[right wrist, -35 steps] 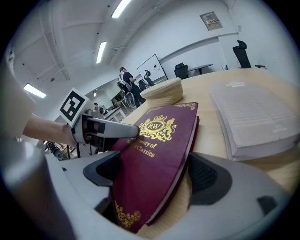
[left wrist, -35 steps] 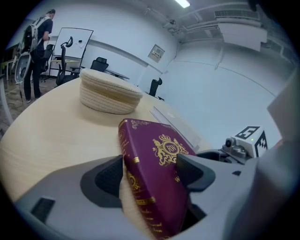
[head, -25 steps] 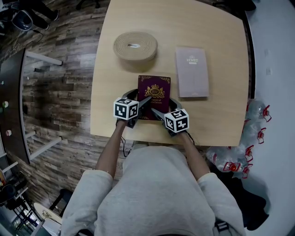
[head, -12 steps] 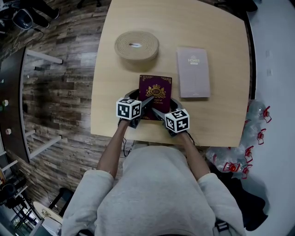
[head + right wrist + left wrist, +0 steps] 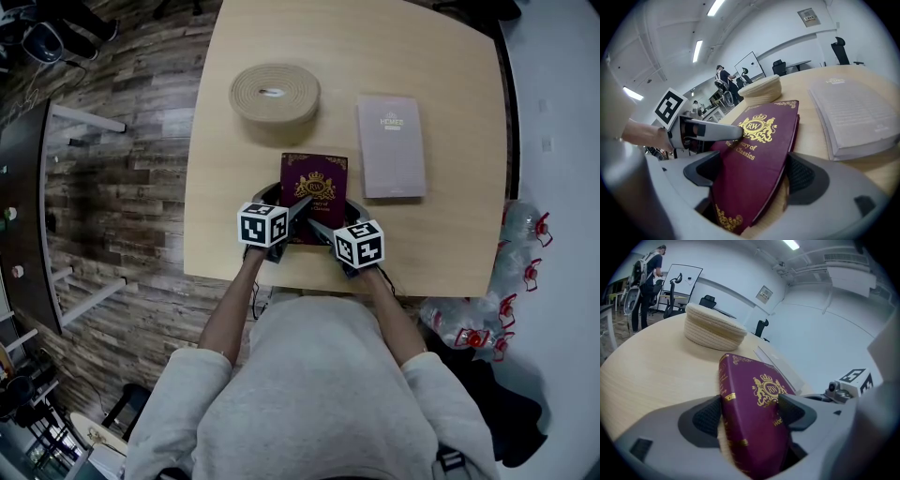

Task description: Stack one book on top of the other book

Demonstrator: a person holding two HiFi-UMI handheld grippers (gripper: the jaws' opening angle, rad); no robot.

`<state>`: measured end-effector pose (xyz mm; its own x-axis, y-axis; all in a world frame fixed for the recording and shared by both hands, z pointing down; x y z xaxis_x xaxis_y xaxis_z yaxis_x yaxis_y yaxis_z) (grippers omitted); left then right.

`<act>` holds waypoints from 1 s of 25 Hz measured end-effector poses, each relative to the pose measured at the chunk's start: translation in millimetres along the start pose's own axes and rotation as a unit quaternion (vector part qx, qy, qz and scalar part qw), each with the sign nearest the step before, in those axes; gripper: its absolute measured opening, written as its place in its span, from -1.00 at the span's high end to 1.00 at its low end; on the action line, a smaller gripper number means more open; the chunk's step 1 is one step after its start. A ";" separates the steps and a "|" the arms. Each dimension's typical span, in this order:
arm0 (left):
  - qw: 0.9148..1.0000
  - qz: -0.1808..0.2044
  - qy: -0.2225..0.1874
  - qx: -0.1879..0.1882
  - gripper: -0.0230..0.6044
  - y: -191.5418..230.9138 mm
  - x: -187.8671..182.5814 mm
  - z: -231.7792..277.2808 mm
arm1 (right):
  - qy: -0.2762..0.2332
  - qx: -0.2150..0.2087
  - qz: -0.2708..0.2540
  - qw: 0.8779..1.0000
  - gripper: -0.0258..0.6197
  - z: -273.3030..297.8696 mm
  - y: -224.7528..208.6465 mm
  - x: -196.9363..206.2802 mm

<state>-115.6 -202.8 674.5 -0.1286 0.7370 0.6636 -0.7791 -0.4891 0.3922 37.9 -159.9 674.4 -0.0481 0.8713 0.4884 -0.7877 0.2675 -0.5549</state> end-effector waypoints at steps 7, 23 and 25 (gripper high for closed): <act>1.000 0.002 -0.005 -0.013 -0.28 -2.7 -1.1 -2.0 | 0.005 0.006 0.011 1.000 -0.38 -1.5 0.0 -2.5; 0.997 0.038 -0.057 -0.040 -0.27 -21.5 -20.9 -16.9 | -0.049 0.031 -0.002 0.998 -0.14 -22.7 1.9 -20.3; 0.996 0.042 -0.062 -0.041 -0.27 -23.7 -24.9 -17.4 | -0.055 0.035 -0.006 0.998 -0.13 -25.6 1.9 -23.8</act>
<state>-104.6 -201.5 637.6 -0.1218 0.6291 0.7677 -0.8173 -0.5025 0.2820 53.3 -169.6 644.6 -0.1024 0.8163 0.5686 -0.8291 0.2459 -0.5022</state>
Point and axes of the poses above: the fingertips, and each gripper's own axes: z forward along the fingers, y to its left, x out of its underside, the point moved 7 cm from there along -z, backward along the fingers, and after that the axes turned 11 degrees about z, right-handed, at the moved point
